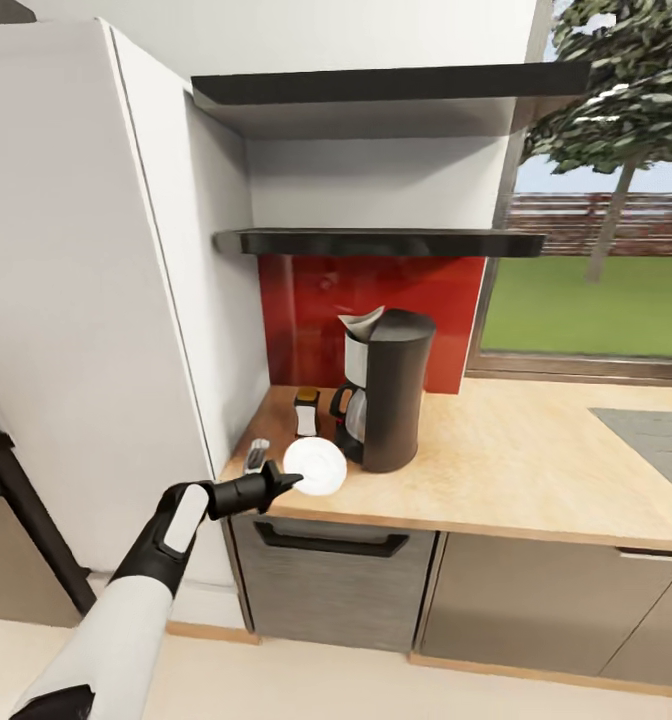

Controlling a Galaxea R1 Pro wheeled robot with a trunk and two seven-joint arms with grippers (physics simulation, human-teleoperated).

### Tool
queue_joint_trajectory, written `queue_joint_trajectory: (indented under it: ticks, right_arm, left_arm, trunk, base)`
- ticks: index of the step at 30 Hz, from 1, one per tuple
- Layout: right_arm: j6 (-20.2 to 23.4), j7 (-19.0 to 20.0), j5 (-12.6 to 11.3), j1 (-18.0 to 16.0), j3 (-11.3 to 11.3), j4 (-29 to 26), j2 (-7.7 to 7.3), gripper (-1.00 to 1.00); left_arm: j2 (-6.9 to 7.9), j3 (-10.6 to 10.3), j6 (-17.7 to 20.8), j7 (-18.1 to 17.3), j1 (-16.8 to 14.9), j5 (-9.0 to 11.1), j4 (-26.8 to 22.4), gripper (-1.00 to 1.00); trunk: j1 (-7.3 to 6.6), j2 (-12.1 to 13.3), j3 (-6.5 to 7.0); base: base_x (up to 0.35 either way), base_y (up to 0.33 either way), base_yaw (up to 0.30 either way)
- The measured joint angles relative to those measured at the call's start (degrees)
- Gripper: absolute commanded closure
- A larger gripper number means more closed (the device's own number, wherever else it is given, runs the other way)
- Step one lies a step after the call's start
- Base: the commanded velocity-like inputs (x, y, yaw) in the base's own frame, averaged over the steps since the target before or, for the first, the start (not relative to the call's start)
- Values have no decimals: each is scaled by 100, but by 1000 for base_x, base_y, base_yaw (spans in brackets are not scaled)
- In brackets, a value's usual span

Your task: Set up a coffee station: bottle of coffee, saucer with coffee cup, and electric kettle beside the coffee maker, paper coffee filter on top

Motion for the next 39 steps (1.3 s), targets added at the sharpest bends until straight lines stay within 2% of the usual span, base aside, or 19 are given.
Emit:
queue_joint_trajectory:
  ticks: [1, 5, 6, 7, 12, 13, 14, 17, 21, 27, 33, 35, 39]
  right_arm:
    - [1, 99, -4, 0, -1, -1, 3, -100]
    - [7, 941, -4, 0, -1, -8, 2, -100]
    - [5, 1114, -1, 0, -2, -8, -5, -100]
    - [-10, 1256, 3, 0, 1, -3, -54, -100]
    - [-396, 1312, 33, 42, 9, 6, -237, -100]
    - [-493, 1315, 36, 69, 9, 6, -277, -100]
    - [-616, 1318, 40, 104, 11, 7, -333, -100]
    - [-687, 1320, 41, 146, 10, 7, -379, -100]
    - [-695, 1302, 41, 165, 10, 7, -402, -100]
    - [-693, 1288, 41, 167, 10, 7, -405, -100]
    - [-699, 1286, 41, 182, 10, 7, -405, -100]
    - [-701, 1285, 41, 184, 10, 8, -405, -100]
    - [-702, 1285, 41, 185, 10, 7, -405, -100]
  left_arm:
    - [-1, 12, -60, 5, 11, 61, 1, 100]
    - [13, 168, -279, 9, 207, 159, -5, 100]
    - [19, 309, -329, 9, 280, 154, -5, 100]
    - [30, 576, -378, 13, 408, 136, -11, 100]
    - [49, 730, -396, 286, 514, 158, -7, 100]
    - [50, 787, -398, 380, 547, 162, -7, 100]
    - [41, 972, -403, 517, 590, 158, -10, 100]
    - [23, 1134, -401, 602, 614, 187, -13, 100]
    - [2, 1177, -405, 631, 622, 178, -11, 100]
    - [-24, 1175, -399, 640, 624, 179, -6, 100]
    - [-154, 1165, -398, 646, 629, 160, 3, 100]
    - [-211, 1156, -401, 803, 629, 164, 4, 100]
    - [-230, 1162, -400, 994, 629, 194, 4, 100]
  trunk:
    - [0, 0, 0]
    - [0, 0, 0]
    - [0, 0, -1]
    - [0, 0, -1]
    - [-2, -1, -1]
    - [-2, -1, -1]
    - [-2, -1, -1]
    - [-3, -1, -1]
    - [-3, -1, 0]
    - [0, 0, 0]
    - [0, 0, 0]
    - [-1, -1, 0]
    - [0, 0, 0]
  base:
    - [0, 0, -108]
    - [0, 0, -39]
    - [6, 0, -4]
    - [40, 0, -2]
    - [153, 0, -1]
    - [229, 0, 0]
    - [248, 0, 0]
    - [289, 0, 0]
    - [284, 0, 0]
    - [51, 0, 0]
    - [7, -1, 0]
    - [95, -89, 0]
    - [57, -68, 0]
